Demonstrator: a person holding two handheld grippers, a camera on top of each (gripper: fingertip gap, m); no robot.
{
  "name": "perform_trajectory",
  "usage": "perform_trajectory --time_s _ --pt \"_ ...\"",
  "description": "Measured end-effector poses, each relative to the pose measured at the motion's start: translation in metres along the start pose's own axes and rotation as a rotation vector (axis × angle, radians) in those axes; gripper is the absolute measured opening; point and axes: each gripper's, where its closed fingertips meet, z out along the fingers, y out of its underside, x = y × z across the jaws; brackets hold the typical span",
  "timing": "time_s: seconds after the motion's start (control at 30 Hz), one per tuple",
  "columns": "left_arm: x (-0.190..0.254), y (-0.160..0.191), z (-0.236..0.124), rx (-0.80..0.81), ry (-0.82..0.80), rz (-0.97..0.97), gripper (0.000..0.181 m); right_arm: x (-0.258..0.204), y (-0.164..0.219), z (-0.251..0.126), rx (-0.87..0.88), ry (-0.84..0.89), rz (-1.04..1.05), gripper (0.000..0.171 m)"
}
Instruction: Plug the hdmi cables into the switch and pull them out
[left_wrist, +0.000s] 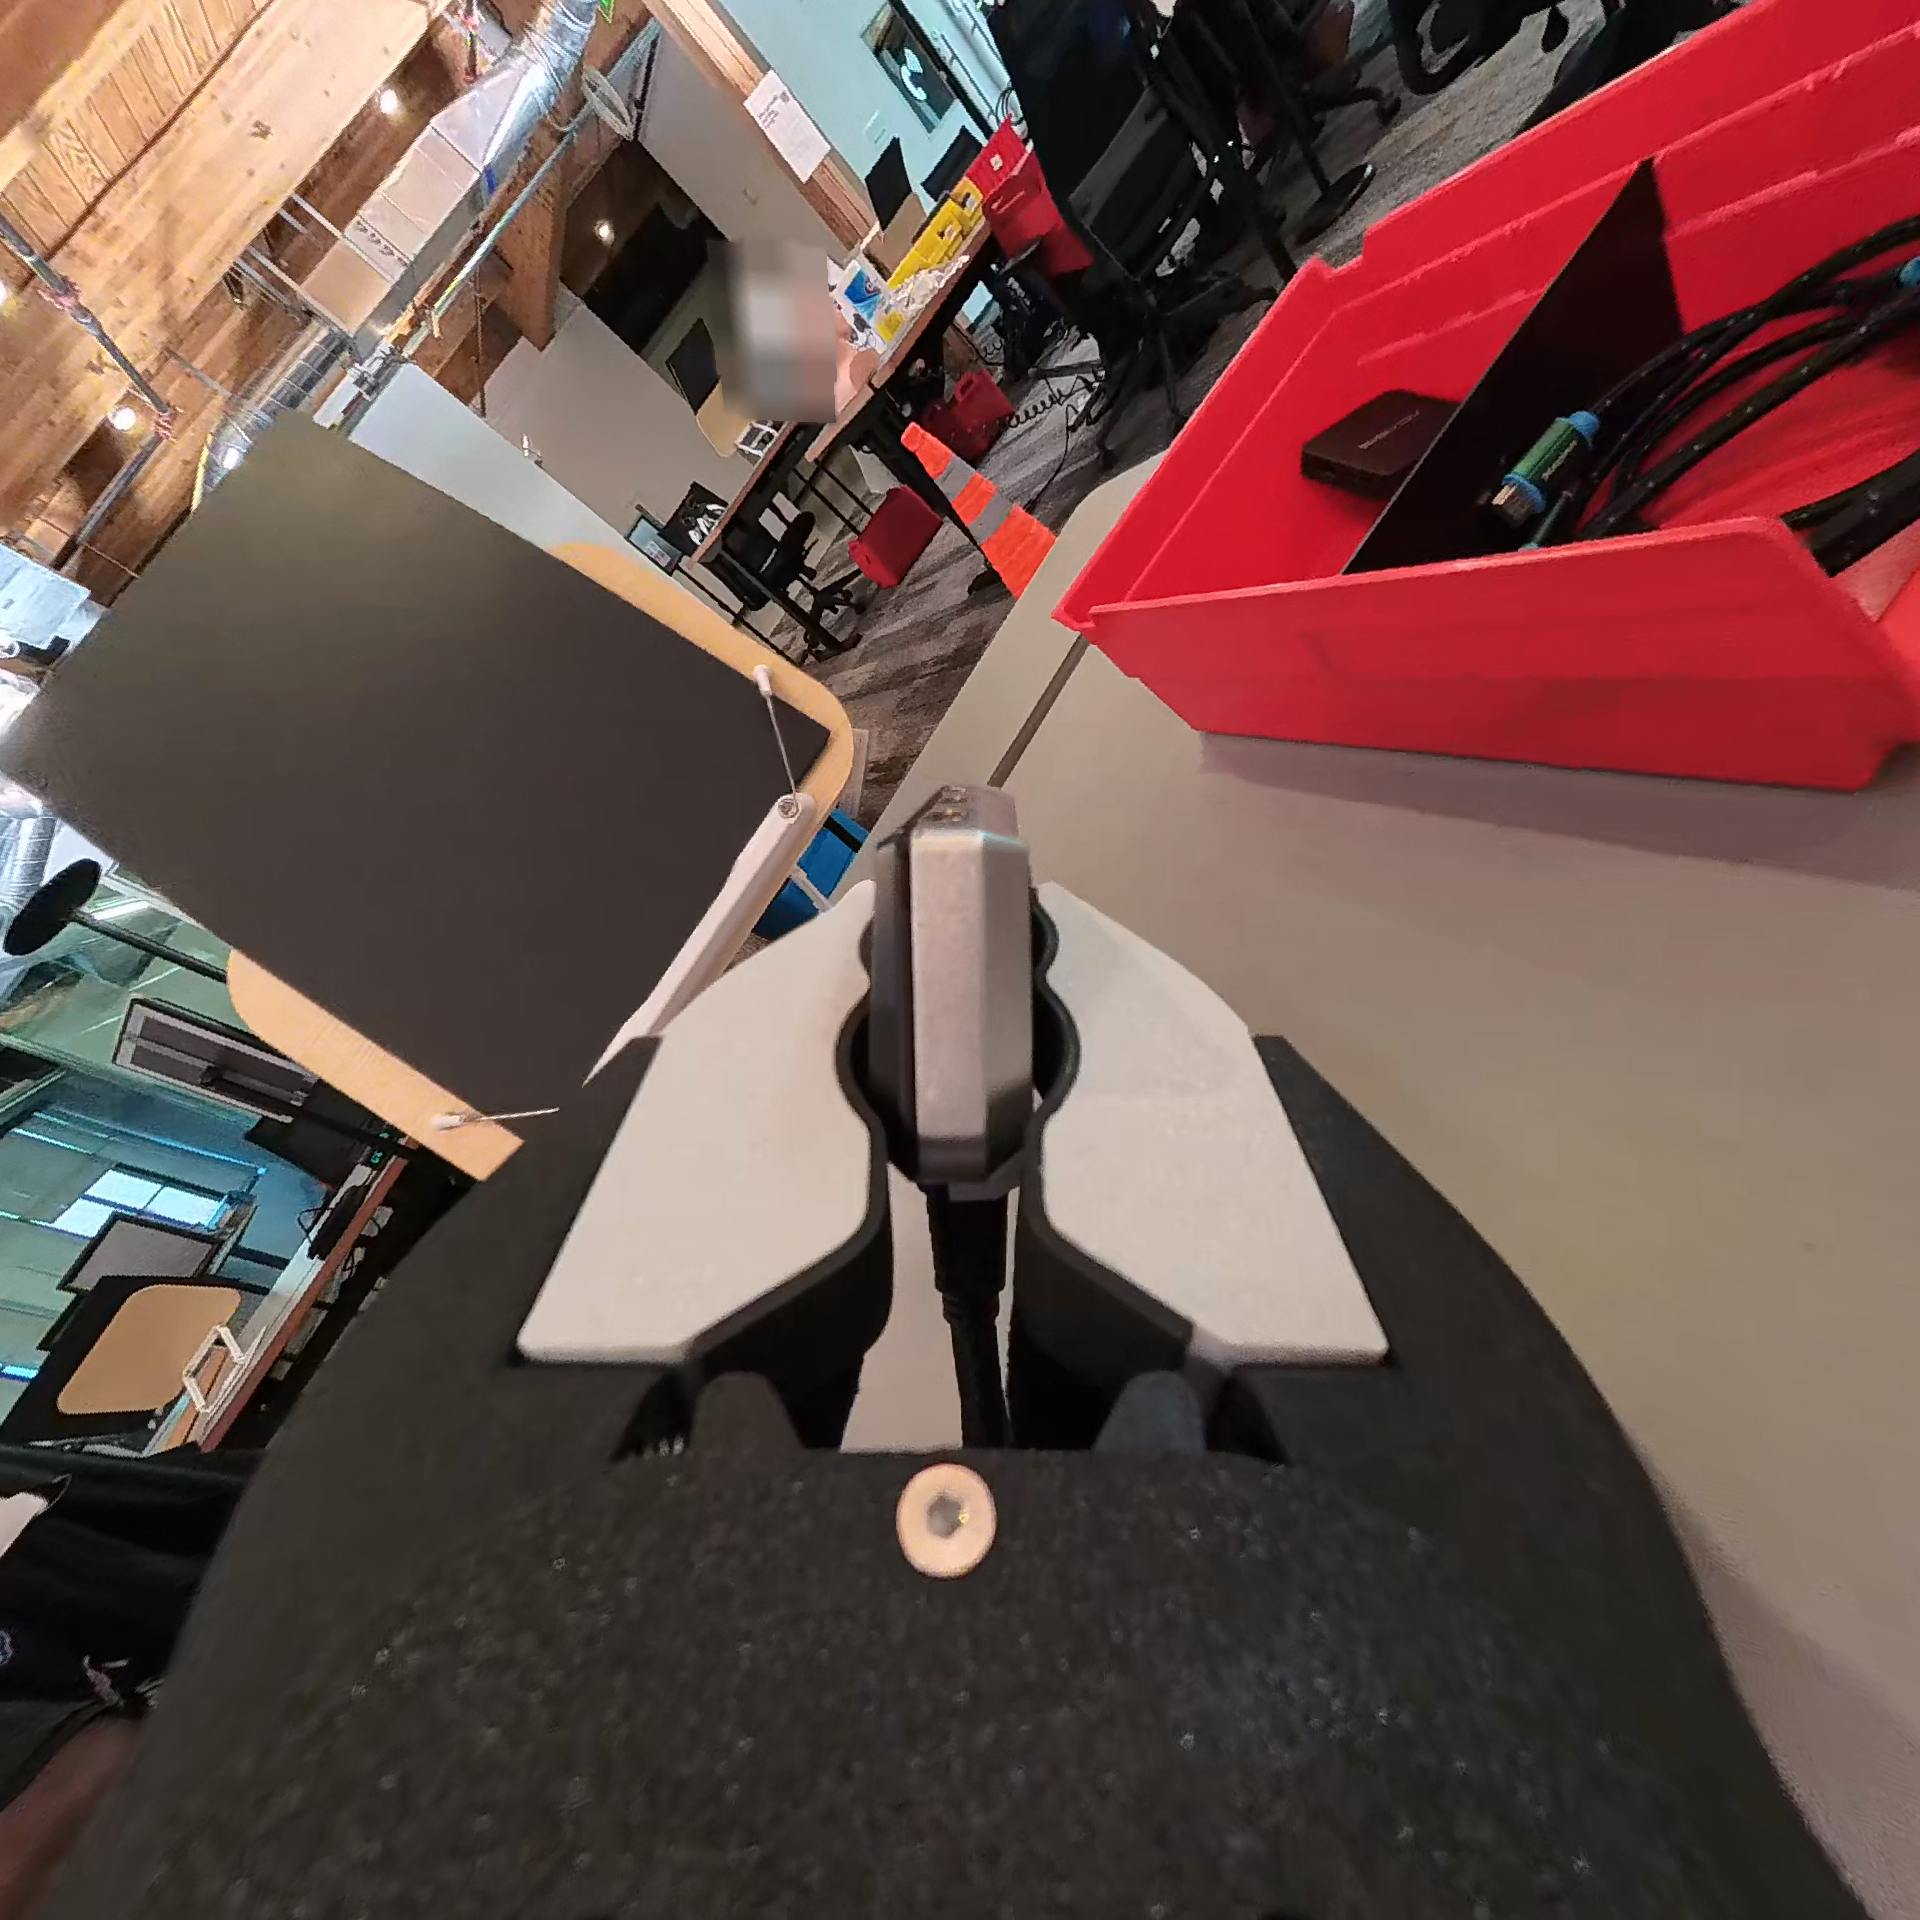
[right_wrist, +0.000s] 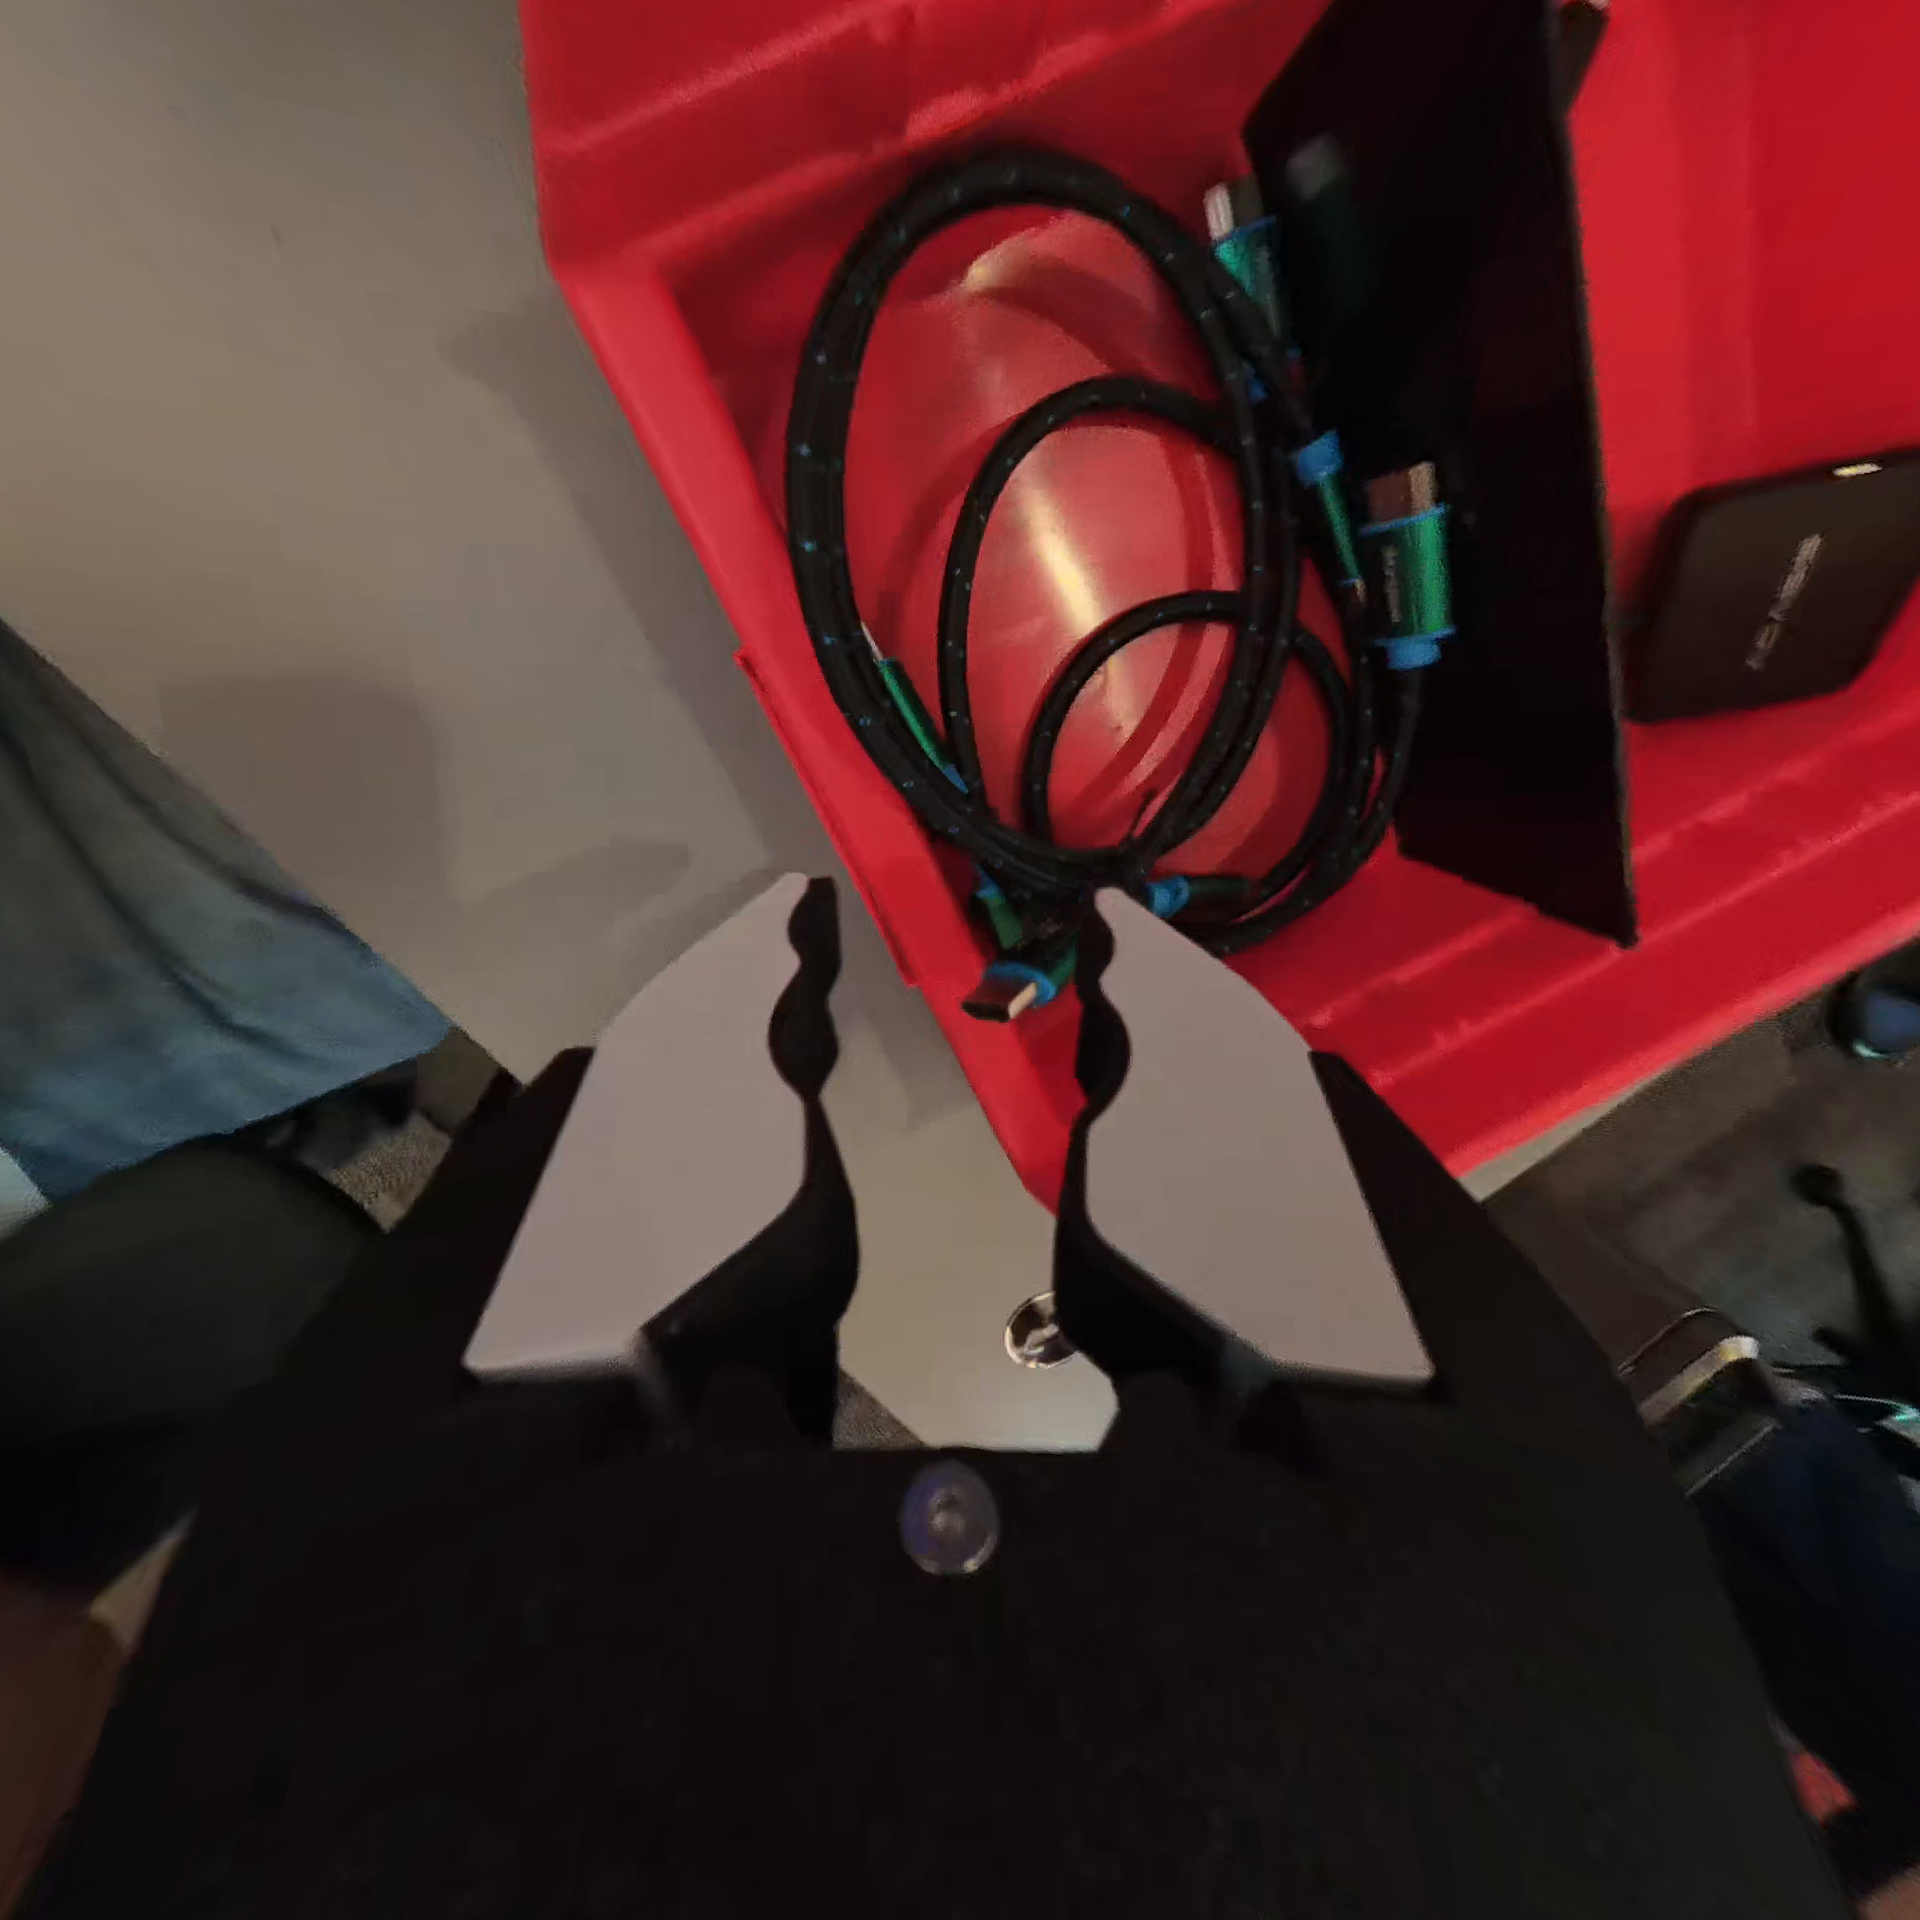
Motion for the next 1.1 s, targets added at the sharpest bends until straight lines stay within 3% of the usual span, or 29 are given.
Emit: perform_trajectory --time_s 0.13,0.27,0.33,0.47,0.6,0.7,0.8,1.1 --pt "0.005 0.000 -0.002 0.004 0.037 -0.020 0.022 0.006 -0.004 0.030 -0.010 -0.026 -0.011 0.018" --pt "0.008 0.001 -0.004 0.010 0.148 -0.133 0.022 0.014 0.001 0.019 -0.009 -0.030 0.057 0.023" --pt "0.010 -0.004 -0.006 0.051 0.273 -0.228 0.022 0.005 -0.017 0.003 0.109 -0.056 0.040 0.023" --pt "0.014 -0.027 -0.027 0.182 0.579 -0.465 0.022 -0.023 -0.088 -0.033 0.448 -0.140 -0.030 0.043" --pt "0.008 -0.048 -0.050 0.290 0.757 -0.622 0.022 -0.076 -0.176 -0.065 0.844 -0.347 -0.083 0.040" --pt "0.010 -0.055 -0.062 0.314 0.851 -0.664 0.022 -0.092 -0.208 -0.084 0.992 -0.443 -0.057 0.035" --pt "0.018 -0.056 -0.066 0.299 0.888 -0.646 0.022 -0.112 -0.215 -0.094 1.021 -0.585 -0.066 0.035" --pt "0.054 -0.061 -0.069 0.246 0.974 -0.561 0.022 -0.127 -0.213 -0.075 0.922 -0.573 -0.134 0.022"
